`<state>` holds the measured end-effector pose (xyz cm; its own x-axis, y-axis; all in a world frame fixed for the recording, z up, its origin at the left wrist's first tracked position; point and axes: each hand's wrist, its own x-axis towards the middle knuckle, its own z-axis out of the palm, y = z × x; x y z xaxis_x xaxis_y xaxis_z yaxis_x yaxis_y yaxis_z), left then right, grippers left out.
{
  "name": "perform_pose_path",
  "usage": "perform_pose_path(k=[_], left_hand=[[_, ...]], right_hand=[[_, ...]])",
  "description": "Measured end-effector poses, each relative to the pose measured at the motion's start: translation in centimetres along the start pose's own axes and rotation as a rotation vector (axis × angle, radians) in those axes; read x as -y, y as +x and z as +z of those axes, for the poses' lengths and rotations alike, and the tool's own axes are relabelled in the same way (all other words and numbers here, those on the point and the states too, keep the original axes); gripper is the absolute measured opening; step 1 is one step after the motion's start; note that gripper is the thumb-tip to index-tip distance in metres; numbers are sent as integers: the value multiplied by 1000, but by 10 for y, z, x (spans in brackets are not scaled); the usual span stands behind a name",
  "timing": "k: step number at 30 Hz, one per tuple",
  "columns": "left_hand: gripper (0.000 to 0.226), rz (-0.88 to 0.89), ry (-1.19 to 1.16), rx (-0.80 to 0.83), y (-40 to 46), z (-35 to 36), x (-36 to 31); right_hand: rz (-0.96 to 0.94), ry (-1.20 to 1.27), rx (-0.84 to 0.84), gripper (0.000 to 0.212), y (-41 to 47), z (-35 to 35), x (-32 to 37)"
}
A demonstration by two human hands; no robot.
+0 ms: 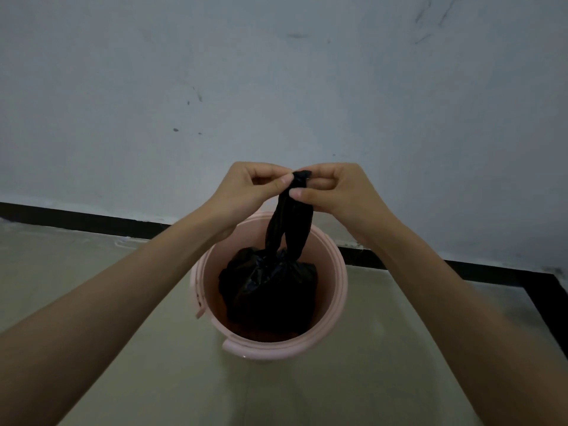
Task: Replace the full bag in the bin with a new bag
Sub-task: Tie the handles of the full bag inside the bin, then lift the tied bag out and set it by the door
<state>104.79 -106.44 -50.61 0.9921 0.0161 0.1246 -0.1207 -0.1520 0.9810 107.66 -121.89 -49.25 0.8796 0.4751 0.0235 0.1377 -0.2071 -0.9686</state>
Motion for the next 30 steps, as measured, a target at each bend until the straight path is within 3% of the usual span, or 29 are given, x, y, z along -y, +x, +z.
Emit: perform_pose_path(k=[3,7,15,22,30], left_hand=[[18,-22,-74,-35,-2,-6,-45],[15,-69,-148,-109,-3,-35,-125],[27,-195,234,-41,-48,-95,-291],[40,-57,357,-389,-94,-118,-435],[33,-93,272,-680,-205,-190,-504]], right_hand=[[31,-27,-81,15,0,-6,48],[57,-43,-66,21,1,-20,146],[-68,-94,56,32,8,-57,424],[-285,-313,117,25,-6,-54,606],[-577,-470,309,22,-24,34,707]])
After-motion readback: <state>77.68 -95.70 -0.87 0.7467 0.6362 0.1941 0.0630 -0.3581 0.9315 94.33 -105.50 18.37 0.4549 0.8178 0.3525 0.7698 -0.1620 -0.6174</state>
